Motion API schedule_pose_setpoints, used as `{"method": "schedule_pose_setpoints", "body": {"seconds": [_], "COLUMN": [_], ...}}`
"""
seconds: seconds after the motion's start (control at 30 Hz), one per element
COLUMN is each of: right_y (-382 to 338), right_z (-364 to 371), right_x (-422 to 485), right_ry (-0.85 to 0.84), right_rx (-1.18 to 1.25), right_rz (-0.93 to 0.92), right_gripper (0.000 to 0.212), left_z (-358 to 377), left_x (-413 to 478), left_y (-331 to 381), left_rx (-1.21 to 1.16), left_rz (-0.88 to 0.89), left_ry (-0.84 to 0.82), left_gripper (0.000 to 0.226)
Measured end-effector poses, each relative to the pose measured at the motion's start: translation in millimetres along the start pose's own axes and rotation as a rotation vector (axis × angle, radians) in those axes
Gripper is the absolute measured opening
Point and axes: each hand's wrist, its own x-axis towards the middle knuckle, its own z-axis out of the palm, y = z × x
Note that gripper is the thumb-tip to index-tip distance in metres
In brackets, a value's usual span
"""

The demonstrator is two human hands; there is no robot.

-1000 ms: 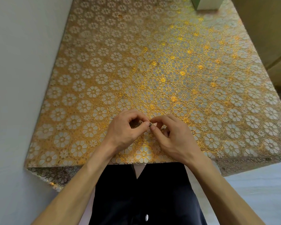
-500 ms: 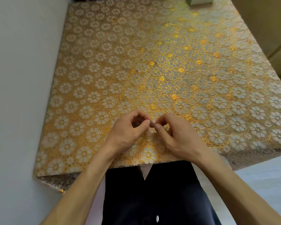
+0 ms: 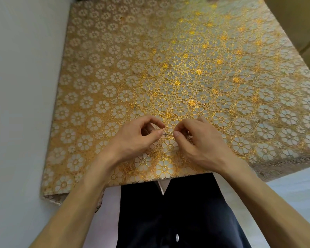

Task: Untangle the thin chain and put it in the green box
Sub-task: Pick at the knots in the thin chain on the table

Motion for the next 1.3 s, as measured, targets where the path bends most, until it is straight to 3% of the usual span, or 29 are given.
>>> {"method": "schedule_pose_setpoints", "body": {"seconds": [0.17, 0.33, 0.43, 0.57, 0.73, 1.0, 1.3], "right_y": [2.1, 3.4, 6.2, 12.6, 21.5, 15.4, 11.2], "right_z": [0.8, 4.3, 5.7, 8.6, 12.3, 12.3, 16.7], "right_x": [1.1, 1.8, 2.3, -0.4, -8.3, -16.1, -0.3], "right_ry": [0.021, 0.06, 0.116, 0.182, 0.196, 0.173, 0.158], "right_rx": [-0.061, -0.132, -0.183, -0.284, -0.359, -0.241, -0.168], "right_rz": [-0.026, -0.044, -0.066, -0.09, -0.112, -0.054, 0.002], "right_gripper": [0.016, 0.02, 0.018, 0.019, 0.018, 0.025, 0.018], "left_z": [-8.0, -10.7, -13.3, -14.1, -8.8, 40.0, 48.9], "left_x": [-8.0, -12.8, -16.0, -21.1, -30.2, -19.7, -9.6], "left_y": [3.8, -5.1, -11.1, -21.3, -31.8, -17.3, -22.6], "left_rx": [0.203, 0.602, 0.679, 0.75, 0.783, 0.619, 0.546], "left_rz": [0.028, 0.131, 0.175, 0.212, 0.187, 0.227, 0.25], "left_ry": [0.022, 0.084, 0.129, 0.21, 0.276, 0.333, 0.384], "left_gripper": [0.012, 0.023, 0.039, 0.042, 0.038, 0.031, 0.023]}}
